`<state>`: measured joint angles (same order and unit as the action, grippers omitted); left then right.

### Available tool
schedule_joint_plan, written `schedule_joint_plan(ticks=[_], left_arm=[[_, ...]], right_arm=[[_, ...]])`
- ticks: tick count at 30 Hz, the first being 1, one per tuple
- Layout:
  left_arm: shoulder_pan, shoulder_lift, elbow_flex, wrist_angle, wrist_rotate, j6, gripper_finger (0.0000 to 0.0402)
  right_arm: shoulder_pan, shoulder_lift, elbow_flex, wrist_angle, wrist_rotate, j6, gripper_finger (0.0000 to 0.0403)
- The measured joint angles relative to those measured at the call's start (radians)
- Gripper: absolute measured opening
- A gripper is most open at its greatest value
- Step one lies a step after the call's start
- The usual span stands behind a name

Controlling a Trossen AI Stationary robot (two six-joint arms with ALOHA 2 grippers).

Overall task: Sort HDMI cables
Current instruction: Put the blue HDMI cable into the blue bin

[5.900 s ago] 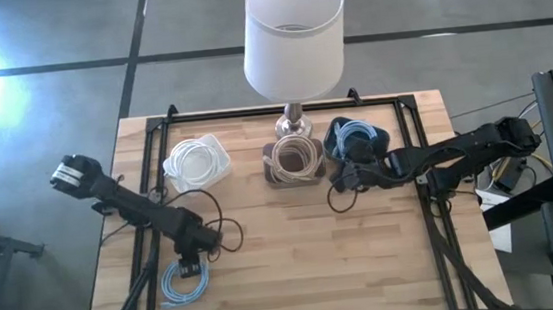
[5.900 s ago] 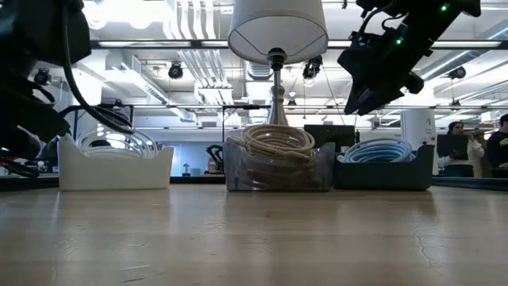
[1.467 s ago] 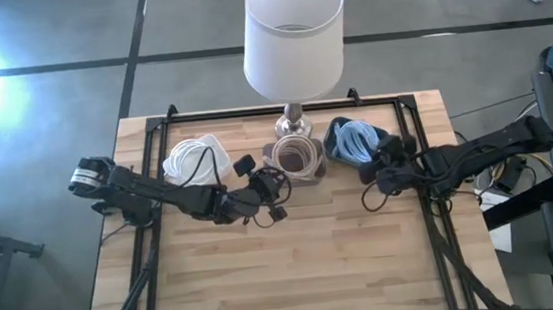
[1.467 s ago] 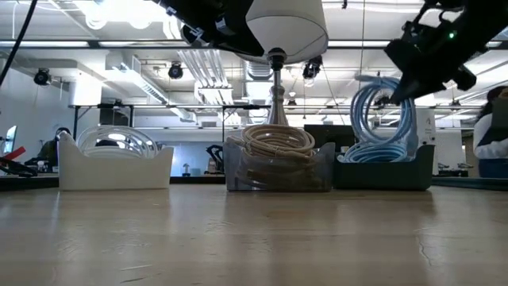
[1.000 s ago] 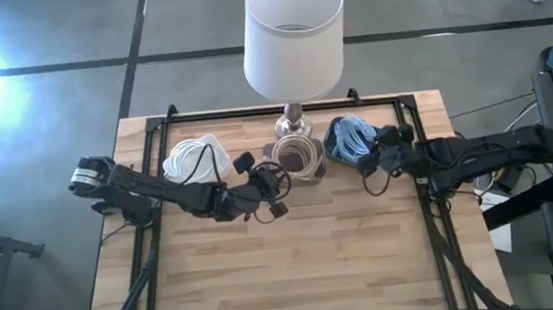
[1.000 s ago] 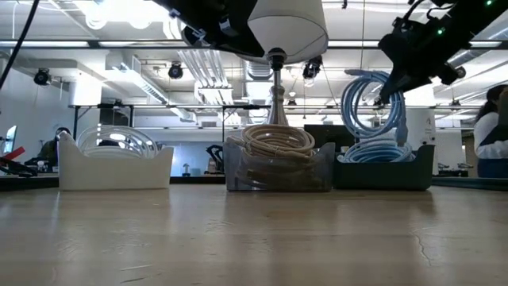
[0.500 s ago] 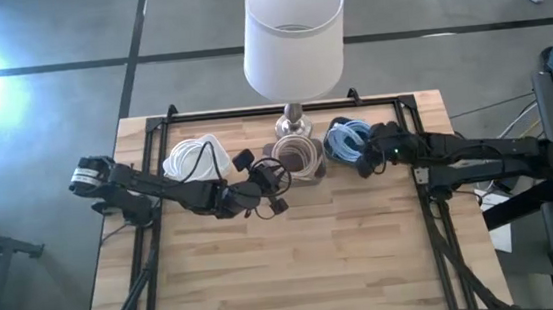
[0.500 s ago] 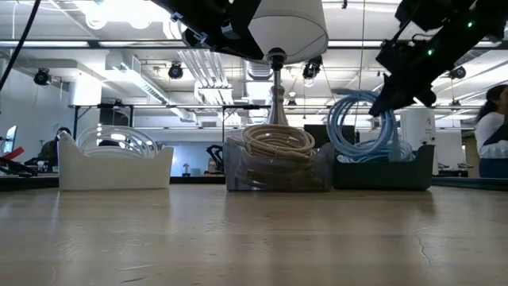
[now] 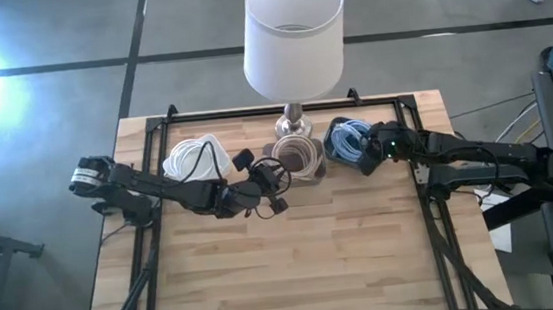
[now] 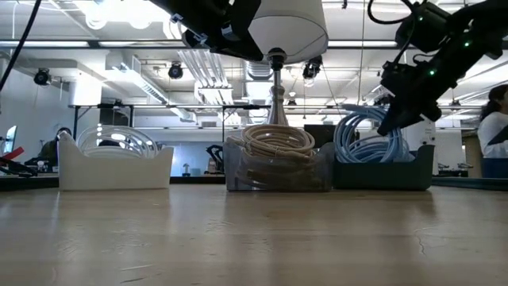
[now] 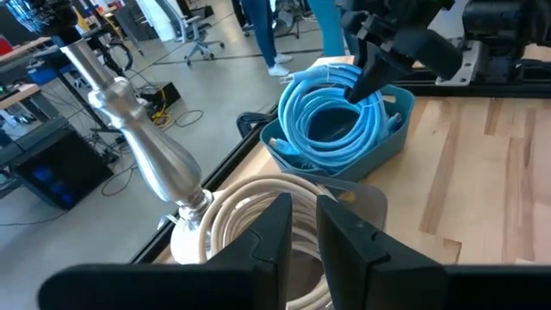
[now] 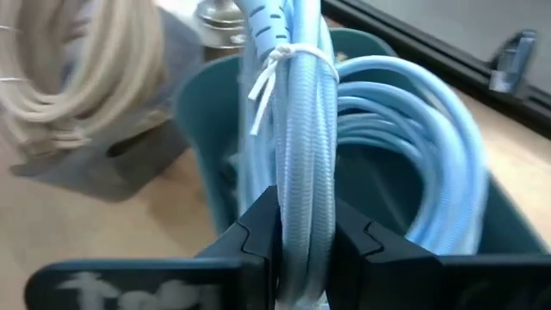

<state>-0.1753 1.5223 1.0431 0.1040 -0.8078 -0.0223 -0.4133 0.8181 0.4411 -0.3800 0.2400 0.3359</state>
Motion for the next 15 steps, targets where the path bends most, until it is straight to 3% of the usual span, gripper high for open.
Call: schedule_joint_plan(ticks=[4, 12, 15], left_arm=[[0.0, 0.0, 0.0, 0.0, 0.0, 0.0, 0.006], [0.0, 0.0, -0.001, -0.022, 0.0, 0.0, 0.006], [0.0, 0.0, -0.001, -0.035, 0.002, 0.0, 0.006]], right_arm=[[0.0, 0.0, -0.002, -0.01, 0.067, 0.003, 0.0067], [0.0, 0.002, -0.003, -0.025, 0.081, 0.045, 0.0106], [0.0, 0.002, 0.004, -0.059, 0.131, 0.058, 0.0122]])
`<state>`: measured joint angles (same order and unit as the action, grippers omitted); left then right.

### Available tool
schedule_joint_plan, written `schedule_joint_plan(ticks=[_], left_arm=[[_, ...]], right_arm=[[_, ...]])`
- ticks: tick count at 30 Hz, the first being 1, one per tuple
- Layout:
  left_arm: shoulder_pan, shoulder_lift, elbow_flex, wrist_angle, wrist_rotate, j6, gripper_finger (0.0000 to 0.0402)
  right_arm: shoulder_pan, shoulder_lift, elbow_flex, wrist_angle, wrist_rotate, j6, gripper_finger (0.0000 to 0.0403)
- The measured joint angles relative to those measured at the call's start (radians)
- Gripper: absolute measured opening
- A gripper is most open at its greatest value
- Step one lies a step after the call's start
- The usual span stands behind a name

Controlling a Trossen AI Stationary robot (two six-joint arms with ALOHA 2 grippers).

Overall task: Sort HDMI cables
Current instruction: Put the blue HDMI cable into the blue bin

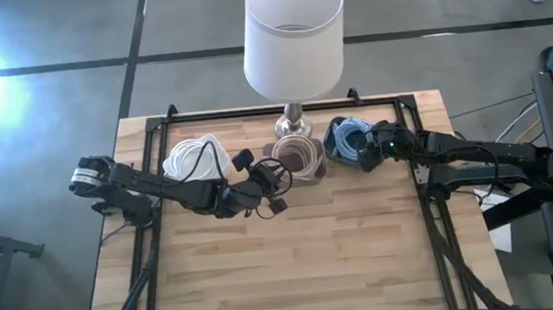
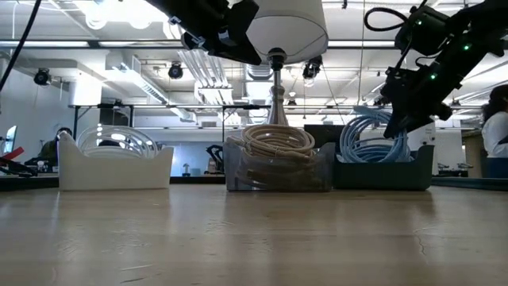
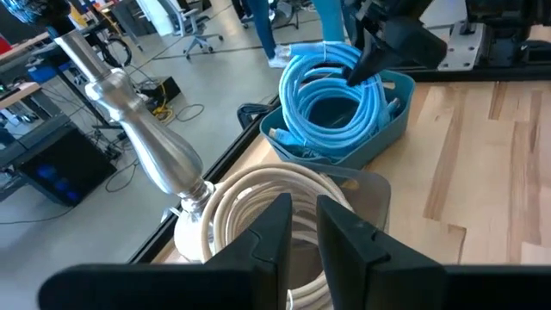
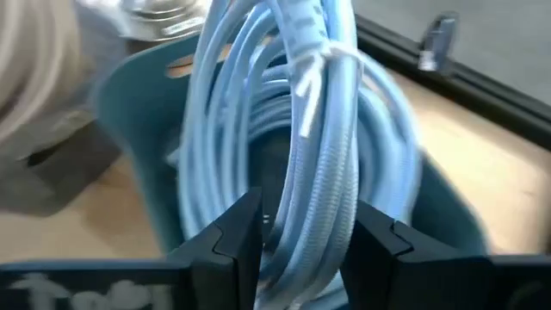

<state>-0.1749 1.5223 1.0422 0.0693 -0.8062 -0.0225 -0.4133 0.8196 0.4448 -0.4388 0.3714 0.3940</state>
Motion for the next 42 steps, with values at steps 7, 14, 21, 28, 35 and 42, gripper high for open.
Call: schedule_joint_plan(ticks=[7, 14, 21, 28, 35, 42], left_arm=[[0.0, 0.0, 0.0, -0.004, 0.003, 0.0, 0.006], [0.0, 0.0, 0.0, -0.005, 0.003, -0.014, 0.006], [0.0, 0.0, 0.0, -0.007, 0.003, -0.015, 0.006], [0.0, 0.0, 0.0, -0.037, 0.002, -0.016, 0.006], [0.0, -0.003, 0.0, -0.073, 0.002, -0.016, 0.006], [0.0, -0.069, -0.001, -0.177, 0.001, -0.019, 0.006]], right_arm=[[0.0, 0.0, 0.024, -0.037, 0.048, 0.017, 0.0148], [0.001, 0.0, 0.024, -0.169, 0.044, 0.119, 0.016], [0.001, -0.002, 0.025, -0.264, 0.044, 0.202, 0.0162], [0.001, -0.001, 0.061, -0.256, 0.04, 0.179, 0.0176], [0.019, -0.001, 0.131, -0.255, 0.029, 0.135, 0.0188], [0.075, -0.001, 0.159, -0.256, 0.011, 0.126, 0.0196]])
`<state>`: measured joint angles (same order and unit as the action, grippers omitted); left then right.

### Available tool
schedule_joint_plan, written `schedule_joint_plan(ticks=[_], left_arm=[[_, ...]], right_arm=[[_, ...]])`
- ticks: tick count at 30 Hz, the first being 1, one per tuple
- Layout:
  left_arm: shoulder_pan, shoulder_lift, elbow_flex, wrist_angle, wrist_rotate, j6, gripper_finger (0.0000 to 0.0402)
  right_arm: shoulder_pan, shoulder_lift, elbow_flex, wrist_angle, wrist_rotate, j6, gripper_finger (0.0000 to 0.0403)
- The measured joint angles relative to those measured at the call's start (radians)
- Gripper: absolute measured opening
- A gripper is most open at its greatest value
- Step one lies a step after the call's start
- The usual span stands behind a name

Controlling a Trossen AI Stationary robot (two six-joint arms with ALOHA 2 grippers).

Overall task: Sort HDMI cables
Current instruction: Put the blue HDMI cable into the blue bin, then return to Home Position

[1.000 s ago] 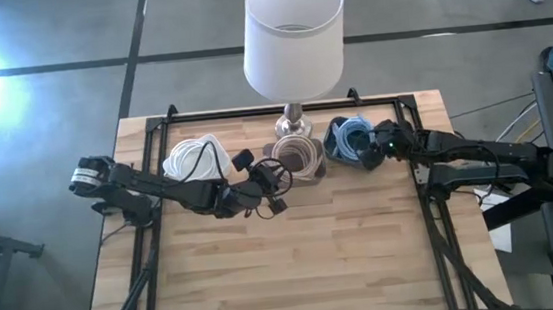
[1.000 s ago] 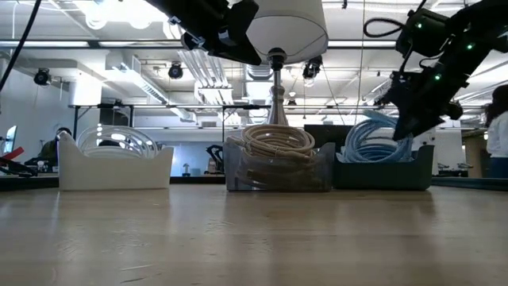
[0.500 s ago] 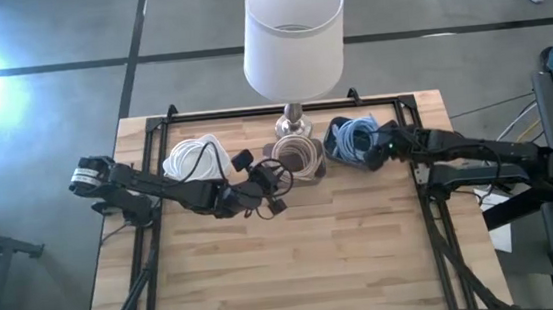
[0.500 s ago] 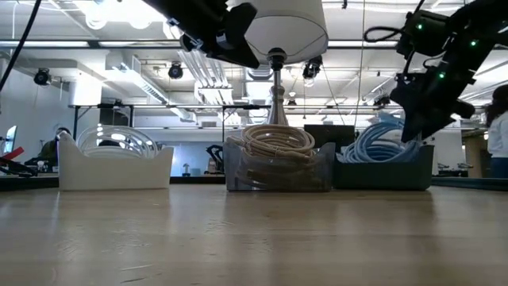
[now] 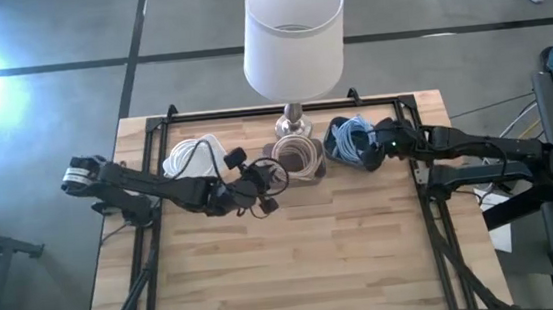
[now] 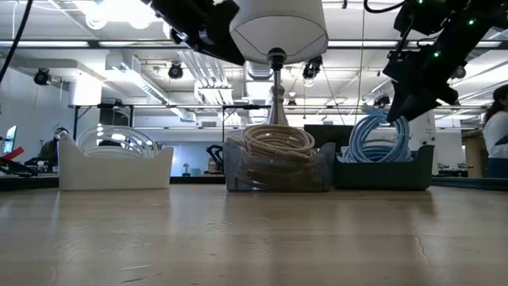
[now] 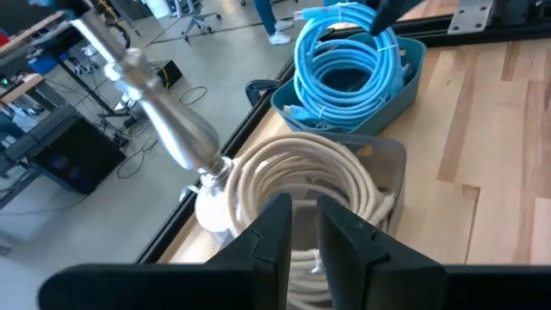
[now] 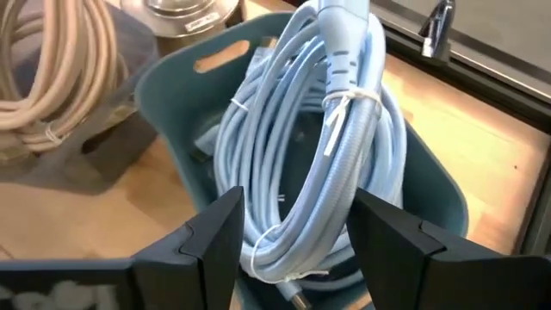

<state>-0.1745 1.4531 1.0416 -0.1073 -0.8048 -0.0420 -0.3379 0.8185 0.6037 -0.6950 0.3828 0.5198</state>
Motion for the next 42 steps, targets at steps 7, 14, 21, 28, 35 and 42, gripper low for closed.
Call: schedule_joint_plan(ticks=[7, 14, 21, 28, 35, 42], left_arm=[[0.0, -0.114, 0.0, -0.18, -0.001, -0.063, 0.006], [0.0, -0.203, 0.0, -0.389, -0.001, -0.164, 0.006], [0.0, -0.26, 0.0, -0.568, -0.001, -0.26, 0.006], [0.0, -0.312, -0.018, -0.649, -0.04, -0.3, 0.006], [-0.008, -0.431, -0.055, -0.656, -0.042, -0.304, 0.006], [-0.013, -0.618, -0.175, -0.652, -0.042, -0.303, 0.006]], right_arm=[[0.008, 0.001, -0.019, -0.109, 0.051, 0.016, 0.0196], [0.009, 0.001, -0.032, -0.216, 0.029, 0.108, 0.0196], [0.014, 0.001, -0.024, -0.217, 0.026, 0.132, 0.0196], [0.095, 0.0, -0.012, -0.217, -0.035, 0.2, 0.0196], [0.171, 0.0, 0.03, -0.352, 0.002, 0.346, 0.0196], [0.272, 0.001, 0.117, -0.281, 0.002, 0.318, 0.0196]])
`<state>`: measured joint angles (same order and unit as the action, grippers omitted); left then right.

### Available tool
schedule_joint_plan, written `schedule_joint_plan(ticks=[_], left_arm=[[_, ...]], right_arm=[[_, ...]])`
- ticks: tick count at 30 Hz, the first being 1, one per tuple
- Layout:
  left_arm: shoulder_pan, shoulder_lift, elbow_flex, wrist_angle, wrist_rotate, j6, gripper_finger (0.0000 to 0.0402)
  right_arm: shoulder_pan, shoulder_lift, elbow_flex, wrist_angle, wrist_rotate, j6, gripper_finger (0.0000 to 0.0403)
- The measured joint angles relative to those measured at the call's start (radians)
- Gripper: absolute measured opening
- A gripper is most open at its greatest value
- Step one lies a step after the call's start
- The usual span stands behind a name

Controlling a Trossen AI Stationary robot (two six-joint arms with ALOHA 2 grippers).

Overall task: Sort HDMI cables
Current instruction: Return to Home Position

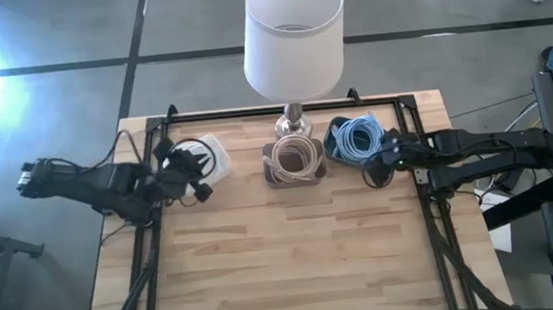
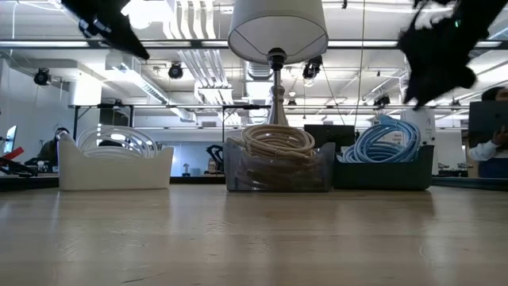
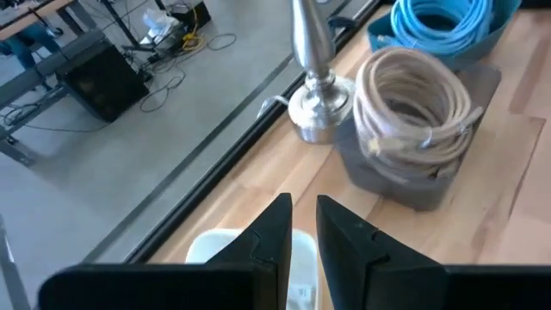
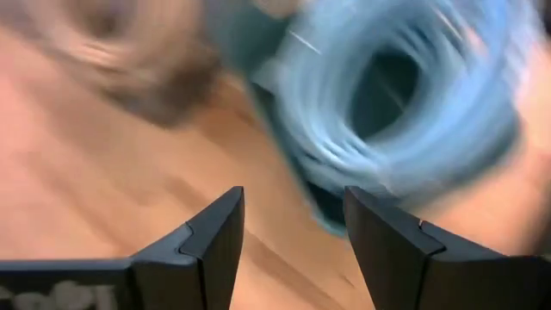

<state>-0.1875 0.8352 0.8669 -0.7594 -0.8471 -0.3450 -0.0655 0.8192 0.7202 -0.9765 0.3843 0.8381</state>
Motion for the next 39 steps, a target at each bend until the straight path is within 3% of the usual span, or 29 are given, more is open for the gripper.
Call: schedule_joint_plan(ticks=[4, 7, 12, 16, 22, 31, 39], left_arm=[[0.0, -0.097, -0.126, 0.091, 0.026, 0.001, 0.006], [0.0, -0.158, -0.227, 0.236, 0.106, 0.047, 0.006], [0.0, -0.232, -0.377, 0.568, 0.413, 0.272, 0.006], [-0.001, -0.288, -0.439, 0.692, 0.583, 0.385, 0.006], [0.0, -0.416, -0.464, 0.669, 0.569, 0.417, 0.006], [0.0, -0.604, -0.558, 0.655, 0.569, 0.442, 0.006], [0.0, -0.755, -0.67, 0.754, 0.567, 0.533, 0.006]], right_arm=[[0.08, -0.001, 0.056, 0.157, 0.0, -0.235, 0.0196], [0.131, -0.003, 0.062, 0.275, -0.02, -0.437, 0.0196], [0.149, -0.008, 0.049, 0.362, -0.317, -0.614, 0.0196], [0.148, -0.031, 0.033, 0.407, -0.37, -0.651, 0.0196], [0.148, -0.139, -0.058, 0.521, -0.4, -0.712, 0.0196], [0.148, -0.39, -0.323, 0.784, -0.473, -0.743, 0.0196], [0.148, -0.605, -0.471, 0.832, -0.479, -0.71, 0.0196]])
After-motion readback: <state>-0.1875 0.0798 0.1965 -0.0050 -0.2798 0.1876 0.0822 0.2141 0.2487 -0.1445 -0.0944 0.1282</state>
